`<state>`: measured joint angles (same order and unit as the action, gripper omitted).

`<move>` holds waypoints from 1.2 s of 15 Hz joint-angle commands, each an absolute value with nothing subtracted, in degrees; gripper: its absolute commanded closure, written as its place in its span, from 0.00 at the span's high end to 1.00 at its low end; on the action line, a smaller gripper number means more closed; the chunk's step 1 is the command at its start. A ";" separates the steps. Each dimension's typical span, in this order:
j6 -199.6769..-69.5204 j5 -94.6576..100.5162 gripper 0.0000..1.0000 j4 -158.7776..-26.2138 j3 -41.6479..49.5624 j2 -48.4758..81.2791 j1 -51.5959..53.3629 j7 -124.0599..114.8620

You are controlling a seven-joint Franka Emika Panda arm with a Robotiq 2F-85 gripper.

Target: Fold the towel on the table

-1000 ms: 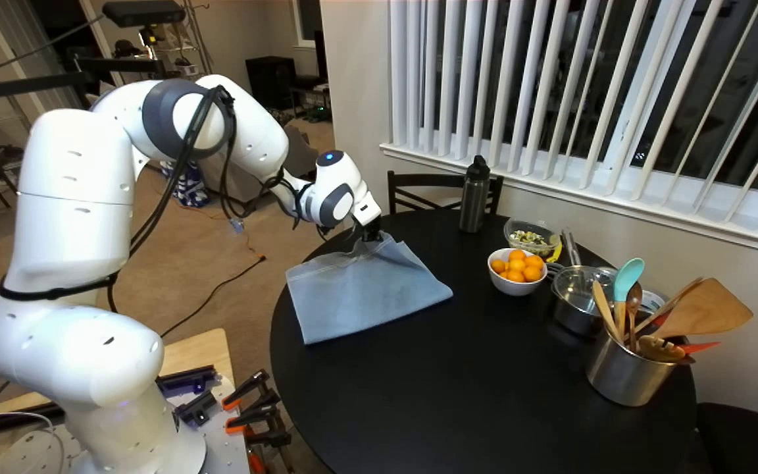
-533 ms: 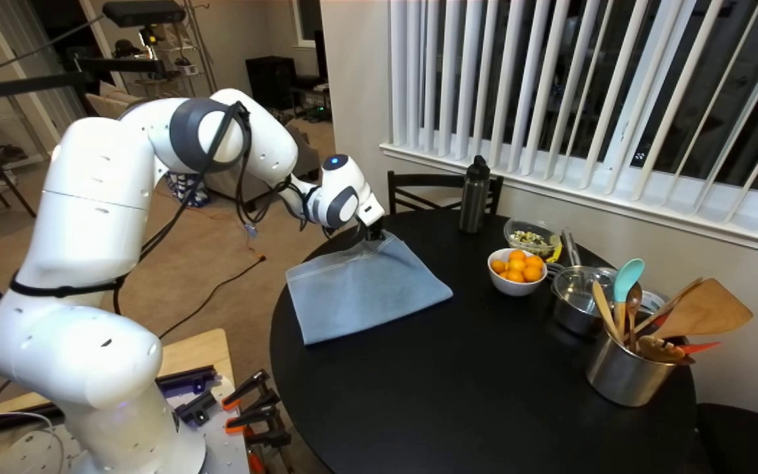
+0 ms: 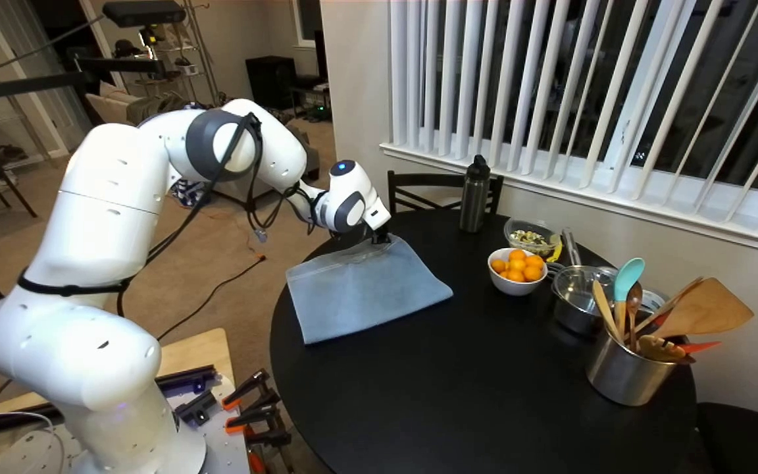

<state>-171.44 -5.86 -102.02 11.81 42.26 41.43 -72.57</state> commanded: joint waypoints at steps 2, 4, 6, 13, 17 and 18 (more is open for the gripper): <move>-172.50 -6.24 0.40 -100.78 9.37 42.84 39.79 -71.61; -173.05 -6.34 0.53 -101.08 8.35 42.58 39.15 -71.17; -174.13 -6.39 0.66 -101.75 7.62 42.20 38.77 -70.90; -179.20 -6.75 1.00 -108.43 5.49 38.43 39.35 -68.71; -181.57 -7.89 1.00 -117.94 1.71 32.67 38.64 -64.66; -181.91 -8.36 1.00 -120.28 1.76 31.08 39.17 -64.43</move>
